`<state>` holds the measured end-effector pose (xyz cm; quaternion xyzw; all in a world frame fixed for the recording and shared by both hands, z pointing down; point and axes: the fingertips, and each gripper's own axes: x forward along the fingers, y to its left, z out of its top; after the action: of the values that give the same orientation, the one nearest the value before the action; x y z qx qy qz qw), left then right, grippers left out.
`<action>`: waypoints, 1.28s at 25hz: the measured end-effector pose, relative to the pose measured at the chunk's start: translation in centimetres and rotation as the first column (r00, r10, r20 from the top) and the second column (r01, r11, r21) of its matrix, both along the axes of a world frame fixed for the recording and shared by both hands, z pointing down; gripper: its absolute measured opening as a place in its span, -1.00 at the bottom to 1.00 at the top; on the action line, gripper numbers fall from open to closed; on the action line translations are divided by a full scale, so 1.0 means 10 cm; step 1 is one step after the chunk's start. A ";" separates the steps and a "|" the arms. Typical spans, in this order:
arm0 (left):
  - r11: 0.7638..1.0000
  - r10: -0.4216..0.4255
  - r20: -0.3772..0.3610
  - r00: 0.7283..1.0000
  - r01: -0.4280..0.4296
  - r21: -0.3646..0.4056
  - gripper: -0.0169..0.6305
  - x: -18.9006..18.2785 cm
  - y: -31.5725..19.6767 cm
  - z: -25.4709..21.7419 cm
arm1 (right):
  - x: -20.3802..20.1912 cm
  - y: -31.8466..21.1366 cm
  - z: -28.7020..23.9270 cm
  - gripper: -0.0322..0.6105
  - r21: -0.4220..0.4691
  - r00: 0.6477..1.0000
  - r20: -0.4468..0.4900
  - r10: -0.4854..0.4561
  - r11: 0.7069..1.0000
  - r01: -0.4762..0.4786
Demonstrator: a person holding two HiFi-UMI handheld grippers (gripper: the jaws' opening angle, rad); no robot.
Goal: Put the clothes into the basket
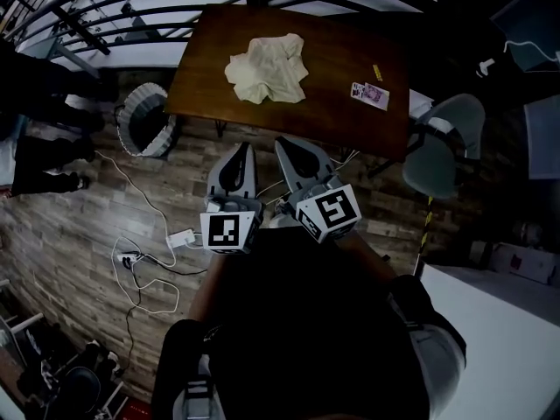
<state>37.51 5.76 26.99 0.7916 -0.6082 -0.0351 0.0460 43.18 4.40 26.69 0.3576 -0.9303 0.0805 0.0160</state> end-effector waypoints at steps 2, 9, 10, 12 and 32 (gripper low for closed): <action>1.000 0.015 0.006 1.000 -0.015 0.005 -0.91 -0.01 -0.13 0.01 | -0.01 -0.10 -0.01 -0.87 0.008 1.000 -0.006 0.012 1.000 -0.012; 0.992 0.123 0.000 0.992 -0.123 0.022 -0.91 -0.05 -0.71 0.01 | 0.03 -0.56 0.04 -0.87 0.014 0.991 -0.038 0.125 0.992 -0.124; 0.990 0.140 0.002 0.990 -0.140 0.022 -0.91 -0.08 -0.79 0.00 | 0.00 -0.63 0.04 -0.87 0.012 0.989 -0.042 0.141 0.990 -0.141; 0.985 0.169 0.000 0.986 -0.169 0.021 -0.91 -0.16 -0.95 -0.01 | -0.07 -0.78 0.04 -0.87 0.005 0.984 -0.047 0.174 0.985 -0.174; 0.918 0.395 -0.017 0.918 -0.396 -0.019 -0.91 -1.20 -2.17 0.18 | -0.92 -1.91 0.36 -0.87 -0.069 0.880 -0.148 0.452 0.883 -0.465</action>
<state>25.50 -15.90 28.83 0.8973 -0.4359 -0.0237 0.0649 33.98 -14.73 30.27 0.5708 -0.8108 0.1066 0.0743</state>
